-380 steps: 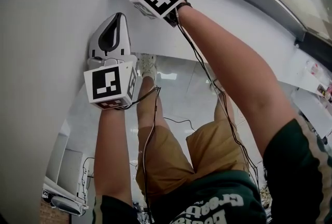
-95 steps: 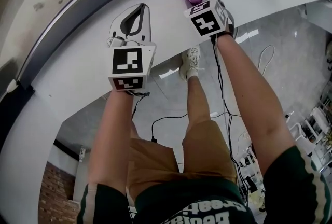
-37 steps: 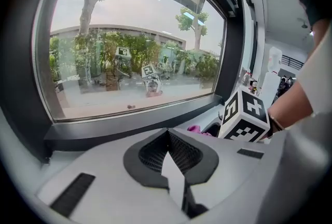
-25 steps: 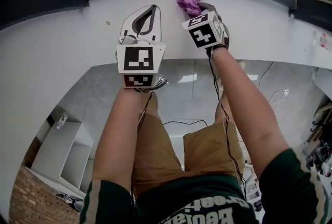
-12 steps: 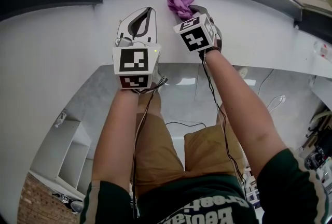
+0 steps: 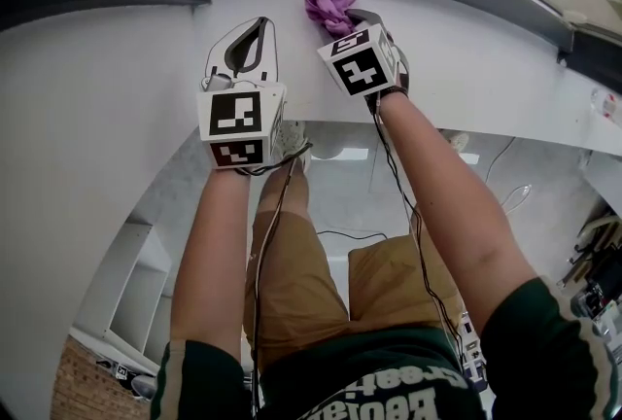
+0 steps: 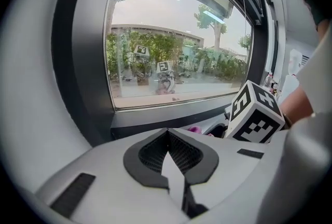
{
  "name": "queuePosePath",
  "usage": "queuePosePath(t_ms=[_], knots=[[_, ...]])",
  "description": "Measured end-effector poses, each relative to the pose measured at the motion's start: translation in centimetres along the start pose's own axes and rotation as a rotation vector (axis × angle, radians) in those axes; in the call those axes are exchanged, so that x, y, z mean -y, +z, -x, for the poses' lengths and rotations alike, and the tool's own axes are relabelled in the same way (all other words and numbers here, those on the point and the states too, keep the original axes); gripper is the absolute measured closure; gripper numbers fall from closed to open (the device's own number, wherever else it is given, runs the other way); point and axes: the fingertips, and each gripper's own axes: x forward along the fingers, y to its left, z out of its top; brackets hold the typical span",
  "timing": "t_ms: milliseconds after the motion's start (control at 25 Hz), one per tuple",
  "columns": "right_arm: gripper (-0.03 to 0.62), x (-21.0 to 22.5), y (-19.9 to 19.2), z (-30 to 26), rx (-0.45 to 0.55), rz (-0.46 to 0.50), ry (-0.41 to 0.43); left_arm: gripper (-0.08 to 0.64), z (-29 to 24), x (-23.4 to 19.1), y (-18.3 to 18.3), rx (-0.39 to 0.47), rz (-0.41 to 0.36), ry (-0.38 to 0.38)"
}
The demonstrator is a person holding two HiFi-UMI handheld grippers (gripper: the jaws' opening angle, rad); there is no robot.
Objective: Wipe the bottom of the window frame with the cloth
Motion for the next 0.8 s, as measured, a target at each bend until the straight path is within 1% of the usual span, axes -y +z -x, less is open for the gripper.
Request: queuePosePath(t_ms=[160,480,800], knots=[[0.423,-2.1,1.3,-0.7,0.015,-0.012,0.059,0.554,0.4,-1.4,-0.1,0.002,0.021,0.026],[0.423,-5.6,4.0,-2.4,0.02,0.019,0.118,0.554,1.6,-4.1,-0.6,0.002,0.053,0.073],[0.423,-8.1,6.6,-3.8,0.041,0.044,0.153,0.554,2.2,-6.1,-0.6,-0.007,0.041,0.078]])
